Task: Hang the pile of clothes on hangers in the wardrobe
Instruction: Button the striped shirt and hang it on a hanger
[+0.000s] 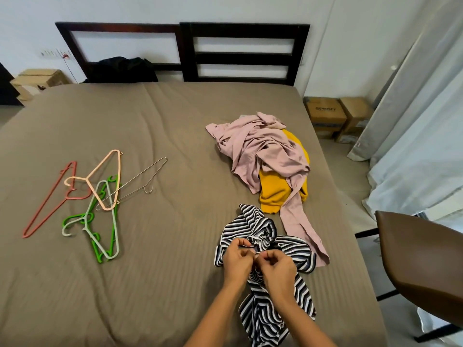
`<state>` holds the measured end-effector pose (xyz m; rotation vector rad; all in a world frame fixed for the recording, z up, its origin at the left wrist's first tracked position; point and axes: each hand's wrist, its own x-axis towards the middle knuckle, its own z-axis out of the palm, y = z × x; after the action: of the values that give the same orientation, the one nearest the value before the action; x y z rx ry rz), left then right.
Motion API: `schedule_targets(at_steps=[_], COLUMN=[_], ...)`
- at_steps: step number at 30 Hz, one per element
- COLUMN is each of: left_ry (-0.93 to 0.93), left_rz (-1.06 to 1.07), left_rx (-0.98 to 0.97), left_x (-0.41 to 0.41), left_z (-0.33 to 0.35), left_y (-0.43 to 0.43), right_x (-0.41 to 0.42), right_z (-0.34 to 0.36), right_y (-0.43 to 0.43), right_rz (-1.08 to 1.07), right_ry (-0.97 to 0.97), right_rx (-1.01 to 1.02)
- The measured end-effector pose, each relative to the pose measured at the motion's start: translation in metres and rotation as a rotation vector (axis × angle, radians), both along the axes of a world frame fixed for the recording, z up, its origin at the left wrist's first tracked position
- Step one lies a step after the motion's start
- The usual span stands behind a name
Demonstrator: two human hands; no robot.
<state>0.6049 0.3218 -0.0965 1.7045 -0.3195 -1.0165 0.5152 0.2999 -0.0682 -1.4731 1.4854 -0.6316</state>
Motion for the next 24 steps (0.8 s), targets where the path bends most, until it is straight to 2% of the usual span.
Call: schedule_targets(at_steps=[3,9,13,16,21,24], left_ry=[-0.026,-0.176,-0.191,-0.108,0.227,0.227], left_rz=[-0.014,0.033,0.036,0.013,0.121,0.138], left_rx=[-0.002,0.053,0.081,0.100,0.031,0.102], left_x=[0.002,-0.002,-0.001,-0.001,-0.001,-0.003], left_z=[-0.001,0.001,0.000,-0.004,-0.012,-0.015], left_y=[-0.001,0.001,0.000,0.000,-0.002,-0.006], right_x=[0.004,0.003,0.002,0.002,0.000,-0.001], right_z=[-0.001,-0.005,-0.010,-0.003,0.000,-0.001], right_y=[-0.004,0.004,0.007,0.001,-0.009,-0.009], right_rz=[-0.073,0.048,0.087,0.065,0.039,0.057], right_ry=[-0.044,0.238,0.242,0.154,0.067,0.096], right_rx=[0.041,-0.220,-0.218,-0.100,0.038,0.028])
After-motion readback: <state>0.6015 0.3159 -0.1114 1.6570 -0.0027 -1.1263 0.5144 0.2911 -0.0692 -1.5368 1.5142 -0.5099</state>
